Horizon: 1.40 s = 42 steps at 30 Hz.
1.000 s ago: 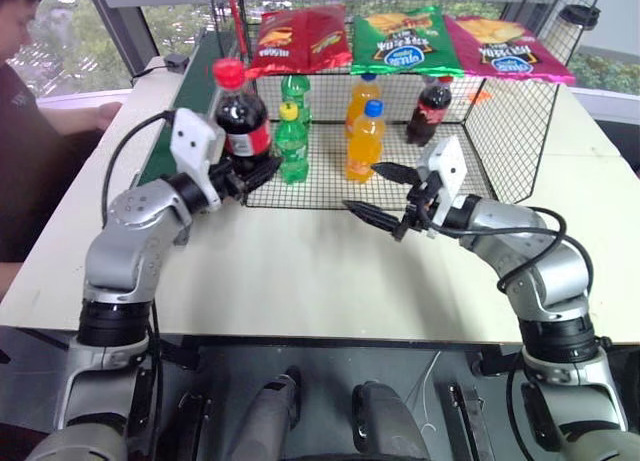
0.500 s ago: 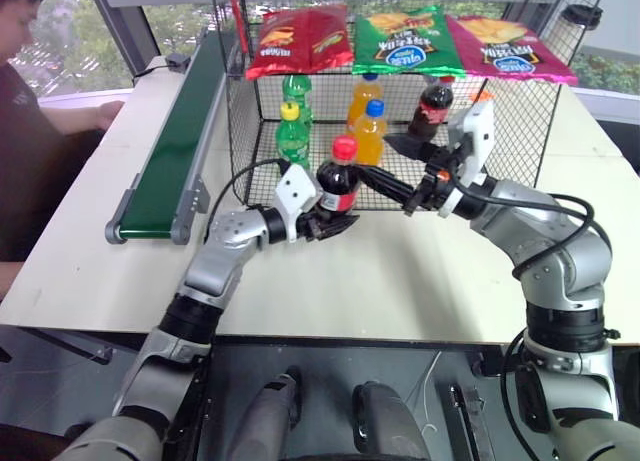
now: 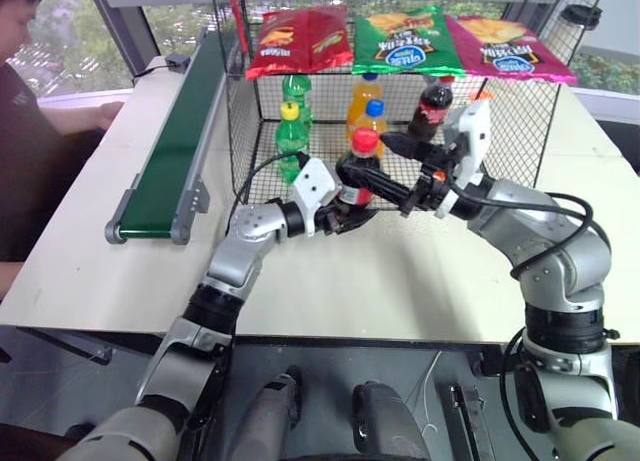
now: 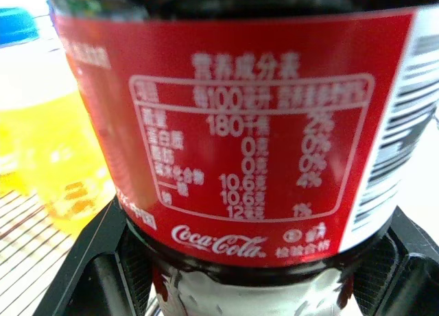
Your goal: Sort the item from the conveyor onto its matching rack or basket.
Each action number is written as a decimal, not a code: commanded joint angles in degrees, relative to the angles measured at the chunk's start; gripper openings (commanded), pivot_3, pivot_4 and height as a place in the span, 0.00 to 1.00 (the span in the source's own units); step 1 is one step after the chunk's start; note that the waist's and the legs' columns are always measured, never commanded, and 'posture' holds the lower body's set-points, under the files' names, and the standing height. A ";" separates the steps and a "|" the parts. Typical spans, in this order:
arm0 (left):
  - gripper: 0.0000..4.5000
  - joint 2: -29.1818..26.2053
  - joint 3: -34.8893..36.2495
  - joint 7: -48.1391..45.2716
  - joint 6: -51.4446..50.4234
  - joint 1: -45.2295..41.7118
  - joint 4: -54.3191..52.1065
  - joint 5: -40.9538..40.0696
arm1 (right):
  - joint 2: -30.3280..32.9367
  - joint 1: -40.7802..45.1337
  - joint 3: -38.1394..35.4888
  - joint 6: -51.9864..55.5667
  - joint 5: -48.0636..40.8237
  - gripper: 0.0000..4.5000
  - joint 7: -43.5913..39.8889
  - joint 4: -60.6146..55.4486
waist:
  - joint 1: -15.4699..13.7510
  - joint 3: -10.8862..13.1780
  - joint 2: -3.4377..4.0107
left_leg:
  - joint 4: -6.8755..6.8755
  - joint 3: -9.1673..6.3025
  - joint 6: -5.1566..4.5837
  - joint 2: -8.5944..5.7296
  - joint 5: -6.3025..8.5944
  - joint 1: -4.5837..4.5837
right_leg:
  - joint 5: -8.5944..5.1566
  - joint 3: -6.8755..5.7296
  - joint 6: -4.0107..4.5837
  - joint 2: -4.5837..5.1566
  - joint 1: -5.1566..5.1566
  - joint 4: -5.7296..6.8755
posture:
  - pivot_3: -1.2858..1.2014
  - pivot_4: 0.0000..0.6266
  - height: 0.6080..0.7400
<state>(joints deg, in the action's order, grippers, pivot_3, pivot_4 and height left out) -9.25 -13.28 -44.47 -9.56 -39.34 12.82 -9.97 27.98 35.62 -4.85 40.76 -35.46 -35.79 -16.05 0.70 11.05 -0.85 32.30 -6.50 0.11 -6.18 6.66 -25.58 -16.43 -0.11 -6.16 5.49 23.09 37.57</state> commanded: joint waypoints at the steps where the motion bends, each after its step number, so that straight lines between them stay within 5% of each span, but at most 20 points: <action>1: 0.65 0.71 -0.20 -0.97 2.22 -2.40 -1.76 0.08 | -0.11 1.79 -0.19 -2.40 0.96 1.00 -0.52 0.84 | -0.02 0.00 0.00 | 0.00 0.00 0.00 0.00 0.00 0.00 | 0.00 0.00 0.00 0.00 0.00 0.00 | 0.52 0.24 0.98; 4: 0.65 0.82 -0.34 -1.36 2.27 -2.22 -1.90 0.34 | -0.31 2.02 -0.38 -2.93 0.91 0.81 -0.75 1.41 | 0.07 0.00 0.00 | 0.00 0.00 0.00 0.00 0.00 0.00 | 0.00 0.00 -0.01 0.00 0.00 0.00 | 0.52 0.24 0.98; 9: 0.65 1.19 -0.34 -0.90 1.17 -1.62 -3.07 0.13 | -0.34 1.87 -0.55 -3.02 -0.03 0.27 -1.58 1.30 | -0.01 0.00 0.00 | 0.01 -0.01 0.00 0.00 0.00 0.00 | 0.01 0.00 -0.01 -0.01 0.00 0.01 | 0.52 0.24 0.98; 18: 0.65 2.54 0.70 0.28 -0.03 -2.20 -2.92 -0.70 | 0.18 1.55 -0.66 -1.98 -0.62 0.26 -1.54 -0.03 | -0.05 0.00 0.00 | 0.05 -0.01 0.00 0.00 0.00 -0.01 | 0.01 0.00 -0.02 0.00 -0.02 0.01 | 0.52 0.24 0.98; 21: 0.97 3.01 2.30 -0.63 -2.64 -1.56 -4.58 -3.94 | 0.44 1.61 -0.05 -2.28 0.74 0.26 -1.12 0.02 | -0.03 0.00 0.00 | 0.05 -0.01 0.00 0.00 0.00 -0.01 | 0.02 0.00 -0.03 -0.01 -0.01 0.01 | 0.52 0.24 0.98; 22: 0.99 2.95 2.56 -1.01 -3.54 -1.28 -5.30 -4.72 | 0.50 1.62 0.06 -2.28 1.00 0.26 -1.00 -0.05 | -0.04 0.00 0.00 | 0.05 -0.01 0.00 0.00 0.00 -0.01 | 0.02 0.00 -0.03 -0.01 -0.01 0.01 | 0.52 0.24 0.98; 42: 0.99 -5.86 8.61 6.86 -12.58 11.50 -21.66 -6.05 | 0.26 8.14 -5.50 -11.20 9.77 0.26 8.47 15.34 | -0.07 0.00 0.03 | 0.10 0.00 0.00 0.00 0.00 0.00 | 0.02 0.03 0.00 -0.02 0.00 0.09 | 0.52 0.24 0.98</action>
<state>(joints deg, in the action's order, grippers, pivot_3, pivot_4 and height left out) -15.43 -6.69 -39.12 -22.02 -27.66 -5.97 -15.00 27.97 40.68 -8.06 32.63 -26.31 -28.16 -0.12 0.63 11.05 -0.82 32.41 -6.49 0.11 -6.18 6.65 -25.58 -16.41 -0.08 -6.17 5.47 23.08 37.66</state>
